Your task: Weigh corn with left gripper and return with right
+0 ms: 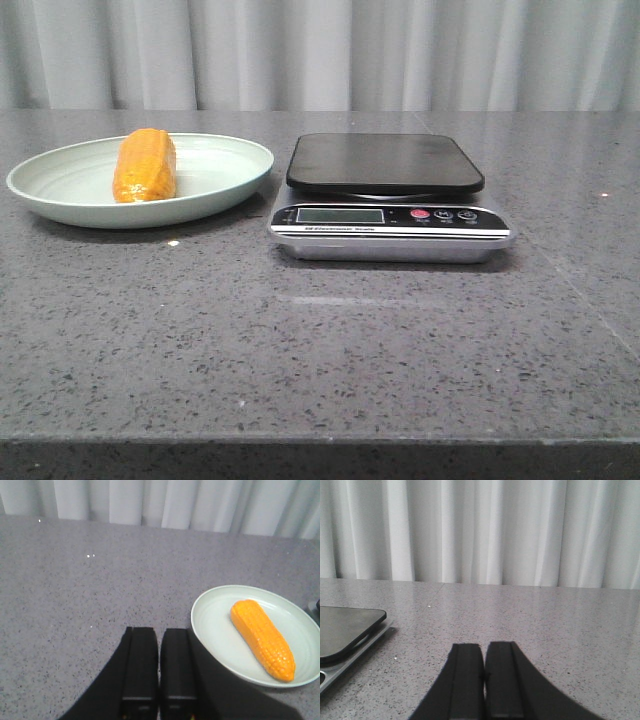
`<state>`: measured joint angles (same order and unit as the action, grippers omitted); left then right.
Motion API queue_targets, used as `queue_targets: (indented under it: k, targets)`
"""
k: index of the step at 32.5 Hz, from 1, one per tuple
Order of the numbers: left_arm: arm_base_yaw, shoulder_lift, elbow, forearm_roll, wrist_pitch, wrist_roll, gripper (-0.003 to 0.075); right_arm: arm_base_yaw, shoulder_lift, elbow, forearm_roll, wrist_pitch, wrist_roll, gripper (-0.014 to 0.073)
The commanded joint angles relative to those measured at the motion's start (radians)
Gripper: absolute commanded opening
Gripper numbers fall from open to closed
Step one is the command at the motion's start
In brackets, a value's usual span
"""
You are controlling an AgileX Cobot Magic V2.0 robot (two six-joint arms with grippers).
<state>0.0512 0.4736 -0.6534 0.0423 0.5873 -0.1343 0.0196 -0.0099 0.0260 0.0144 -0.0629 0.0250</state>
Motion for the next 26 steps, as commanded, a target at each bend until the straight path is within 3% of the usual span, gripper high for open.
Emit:
queue_targets:
  k: [1, 5, 12, 26]
  targets:
    - [-0.006, 0.042, -0.029, -0.007, -0.048, 0.000, 0.0134, 0.002, -0.018, -0.006, 0.004, -0.081, -0.004, 0.0173]
    - [-0.040, 0.094, -0.062, -0.007, -0.014, 0.000, 0.0251, 0.002, -0.018, -0.006, 0.004, -0.081, -0.004, 0.0173]
    - [-0.118, 0.233, -0.162, -0.022, 0.070, 0.000, 0.0573, 0.002, -0.018, -0.006, 0.004, -0.081, -0.004, 0.0173]
    - [-0.263, 0.627, -0.389, -0.148, 0.128, -0.037, 0.0595, 0.002, -0.018, -0.006, 0.004, -0.081, -0.004, 0.0173]
